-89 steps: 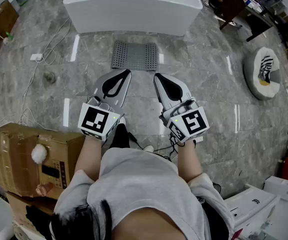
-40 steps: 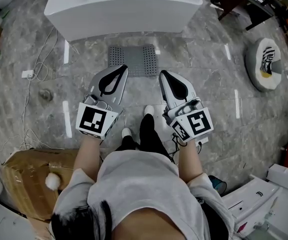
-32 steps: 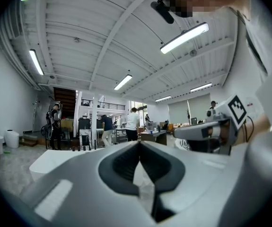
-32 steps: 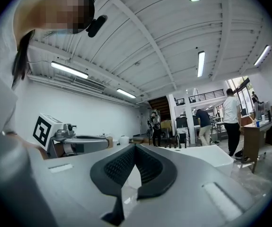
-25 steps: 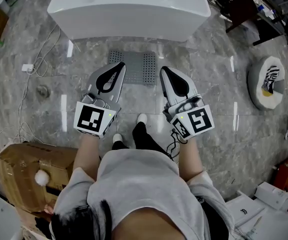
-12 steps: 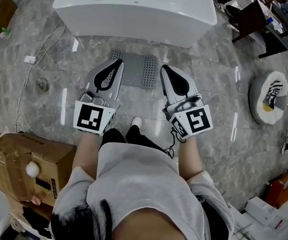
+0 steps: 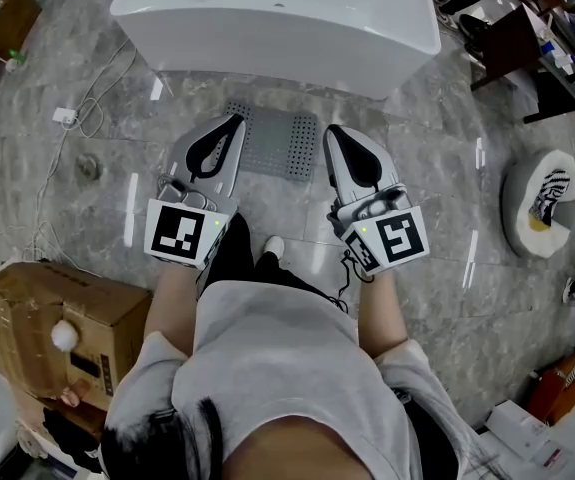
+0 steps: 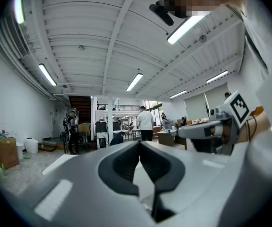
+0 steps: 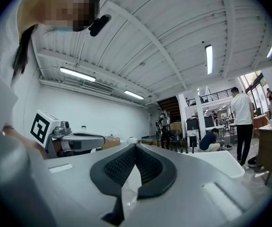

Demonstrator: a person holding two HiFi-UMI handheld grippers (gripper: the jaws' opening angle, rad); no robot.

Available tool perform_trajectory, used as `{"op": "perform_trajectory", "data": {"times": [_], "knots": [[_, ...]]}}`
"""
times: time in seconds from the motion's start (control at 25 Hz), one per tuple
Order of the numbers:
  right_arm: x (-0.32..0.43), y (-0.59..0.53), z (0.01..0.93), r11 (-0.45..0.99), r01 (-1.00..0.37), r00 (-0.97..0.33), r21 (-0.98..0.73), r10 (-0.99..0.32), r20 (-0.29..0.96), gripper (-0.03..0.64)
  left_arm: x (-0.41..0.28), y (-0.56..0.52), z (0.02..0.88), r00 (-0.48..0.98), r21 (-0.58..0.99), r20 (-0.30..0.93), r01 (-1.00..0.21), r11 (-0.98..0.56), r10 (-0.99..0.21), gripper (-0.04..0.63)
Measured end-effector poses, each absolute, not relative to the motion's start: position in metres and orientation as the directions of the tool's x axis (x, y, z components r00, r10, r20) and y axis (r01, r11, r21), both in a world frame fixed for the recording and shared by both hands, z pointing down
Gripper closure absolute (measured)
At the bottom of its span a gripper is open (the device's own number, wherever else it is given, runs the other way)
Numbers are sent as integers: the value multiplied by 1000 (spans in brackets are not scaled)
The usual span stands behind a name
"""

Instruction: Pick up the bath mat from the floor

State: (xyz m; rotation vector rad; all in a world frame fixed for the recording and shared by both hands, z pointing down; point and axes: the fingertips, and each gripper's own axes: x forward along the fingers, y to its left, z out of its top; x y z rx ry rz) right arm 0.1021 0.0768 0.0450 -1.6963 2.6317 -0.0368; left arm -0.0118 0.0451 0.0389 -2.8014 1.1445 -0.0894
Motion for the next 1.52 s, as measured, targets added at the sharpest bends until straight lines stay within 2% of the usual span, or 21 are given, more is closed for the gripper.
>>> {"op": "perform_trajectory", "data": {"times": [0.52, 0.68, 1.0, 1.24, 1.52], "knots": [[94, 11, 50, 369, -929, -370, -43, -929, 20, 617, -20, -28, 48, 745, -87, 49, -661, -746, -666, 595], [92, -20, 50, 339, -940, -340, -48, -940, 26, 617, -23, -63, 45, 763, -100, 23, -642, -761, -646, 594], [87, -75, 56, 284, -957, -287, -64, -957, 38, 617, -26, -121, 57, 793, -81, 86, -597, -798, -603, 594], [82, -108, 63, 242, -967, -246, -80, -968, 44, 617, -31, -160, 61, 818, -99, 67, -565, -819, -572, 595], [77, -134, 75, 191, -978, -197, -87, -979, 62, 617, -38, -190, 77, 841, -68, 106, -526, -848, -530, 595]]}}
